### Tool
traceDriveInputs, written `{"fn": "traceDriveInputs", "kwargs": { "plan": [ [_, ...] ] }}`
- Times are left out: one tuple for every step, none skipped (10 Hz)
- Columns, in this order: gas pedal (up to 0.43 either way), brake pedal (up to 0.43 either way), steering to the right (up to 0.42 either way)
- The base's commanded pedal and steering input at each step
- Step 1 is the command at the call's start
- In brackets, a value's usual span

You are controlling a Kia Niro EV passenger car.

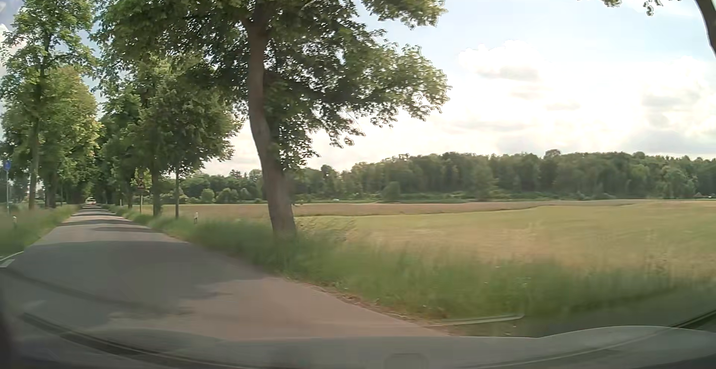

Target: Follow the waypoints while adhering to traffic rules and regulations

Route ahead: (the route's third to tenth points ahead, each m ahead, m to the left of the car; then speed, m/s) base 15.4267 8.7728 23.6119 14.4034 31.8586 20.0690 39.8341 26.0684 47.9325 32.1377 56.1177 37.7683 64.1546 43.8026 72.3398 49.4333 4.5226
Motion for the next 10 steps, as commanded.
{"fn": "traceDriveInputs", "kwargs": {
  "plan": [
    [0.268,0.000,-0.488],
    [0.268,0.000,-0.460],
    [0.268,0.000,-0.421],
    [0.268,0.000,-0.382],
    [0.268,0.000,-0.336],
    [0.268,0.000,-0.298],
    [0.319,0.000,-0.285],
    [0.339,0.000,-0.271],
    [0.339,0.000,-0.239],
    [0.339,0.000,-0.190]
  ]
}}
